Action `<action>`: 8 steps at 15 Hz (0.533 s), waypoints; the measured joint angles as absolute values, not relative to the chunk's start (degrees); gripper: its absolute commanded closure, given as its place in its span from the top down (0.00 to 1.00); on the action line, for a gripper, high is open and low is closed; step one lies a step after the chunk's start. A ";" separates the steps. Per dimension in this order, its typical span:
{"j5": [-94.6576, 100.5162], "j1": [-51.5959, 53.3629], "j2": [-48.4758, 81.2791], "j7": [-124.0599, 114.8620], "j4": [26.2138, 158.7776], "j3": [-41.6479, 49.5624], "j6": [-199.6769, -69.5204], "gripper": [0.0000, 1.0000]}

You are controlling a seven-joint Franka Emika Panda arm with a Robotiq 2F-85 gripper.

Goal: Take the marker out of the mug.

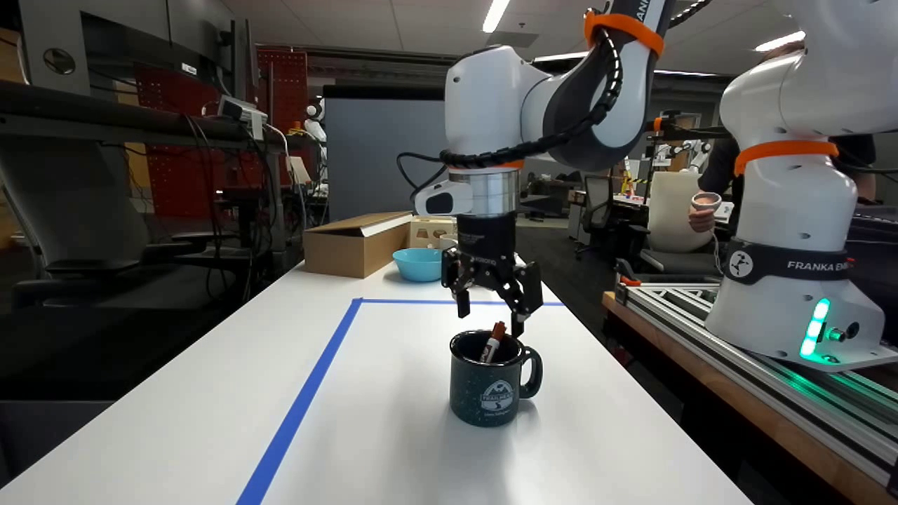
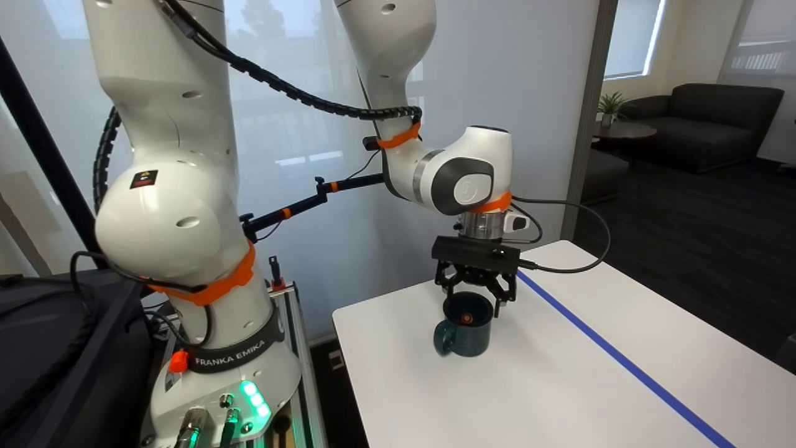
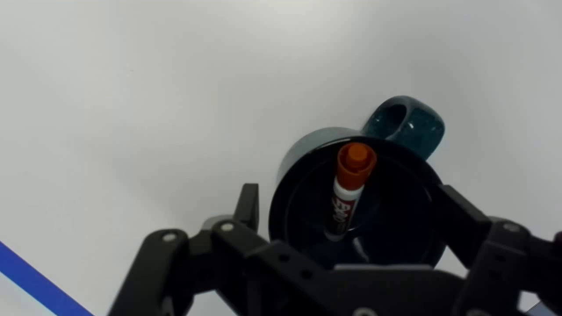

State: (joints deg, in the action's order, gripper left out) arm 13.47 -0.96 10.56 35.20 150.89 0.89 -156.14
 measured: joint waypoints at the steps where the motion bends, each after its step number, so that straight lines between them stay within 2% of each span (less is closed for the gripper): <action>1: 13.47 -0.96 10.84 35.19 150.64 0.84 -156.14 0.94; 3: 13.47 -0.96 11.13 35.13 150.17 0.83 -156.13 0.80; 4: 13.47 -0.97 11.23 35.13 149.93 0.83 -156.12 0.60; 5: 13.47 -0.97 11.31 35.12 149.73 0.83 -156.12 0.65; 7: 13.52 -0.97 11.42 35.06 149.40 0.83 -156.12 0.61; 8: 13.64 -0.96 11.47 35.06 149.21 0.83 -156.10 0.66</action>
